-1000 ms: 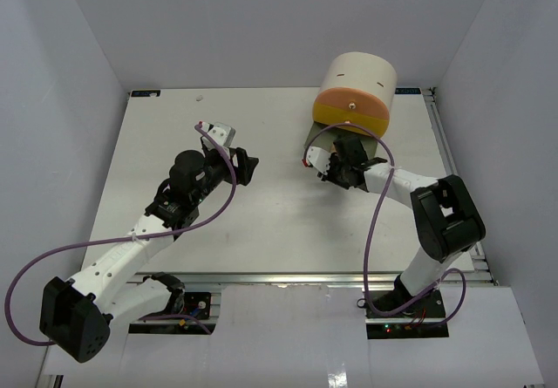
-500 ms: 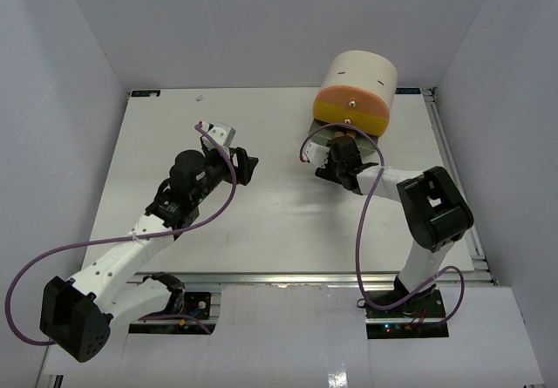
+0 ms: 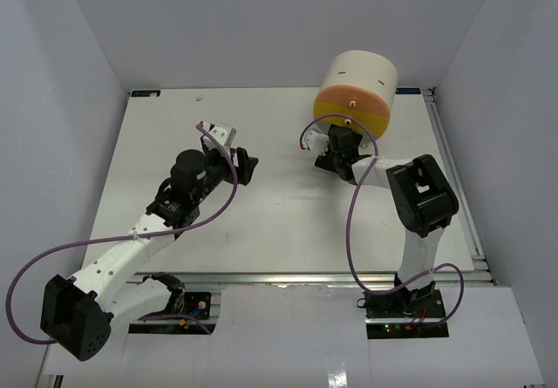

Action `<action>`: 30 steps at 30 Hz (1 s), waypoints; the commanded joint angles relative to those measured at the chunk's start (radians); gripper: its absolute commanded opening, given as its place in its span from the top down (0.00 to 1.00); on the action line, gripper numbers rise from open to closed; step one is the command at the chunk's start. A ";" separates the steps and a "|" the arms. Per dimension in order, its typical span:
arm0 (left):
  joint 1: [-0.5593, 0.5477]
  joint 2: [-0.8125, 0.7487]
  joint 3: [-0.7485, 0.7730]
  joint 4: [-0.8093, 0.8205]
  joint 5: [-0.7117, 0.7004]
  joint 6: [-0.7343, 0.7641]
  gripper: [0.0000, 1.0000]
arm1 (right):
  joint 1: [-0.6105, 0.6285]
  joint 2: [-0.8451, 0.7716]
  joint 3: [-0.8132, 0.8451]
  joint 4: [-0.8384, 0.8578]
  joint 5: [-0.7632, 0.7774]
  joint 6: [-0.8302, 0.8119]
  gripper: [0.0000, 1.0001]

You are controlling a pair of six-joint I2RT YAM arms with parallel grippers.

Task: Organize the makeup

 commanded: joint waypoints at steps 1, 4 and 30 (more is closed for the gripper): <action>0.002 -0.007 0.001 0.007 -0.007 0.010 0.21 | -0.020 0.022 0.027 0.075 0.050 -0.027 0.02; 0.002 -0.003 0.001 0.008 -0.007 0.009 0.22 | -0.022 0.018 0.021 0.063 0.033 -0.026 0.02; 0.000 -0.035 -0.015 0.025 0.193 0.004 0.02 | -0.337 -0.970 -0.237 -0.554 -0.669 0.625 0.10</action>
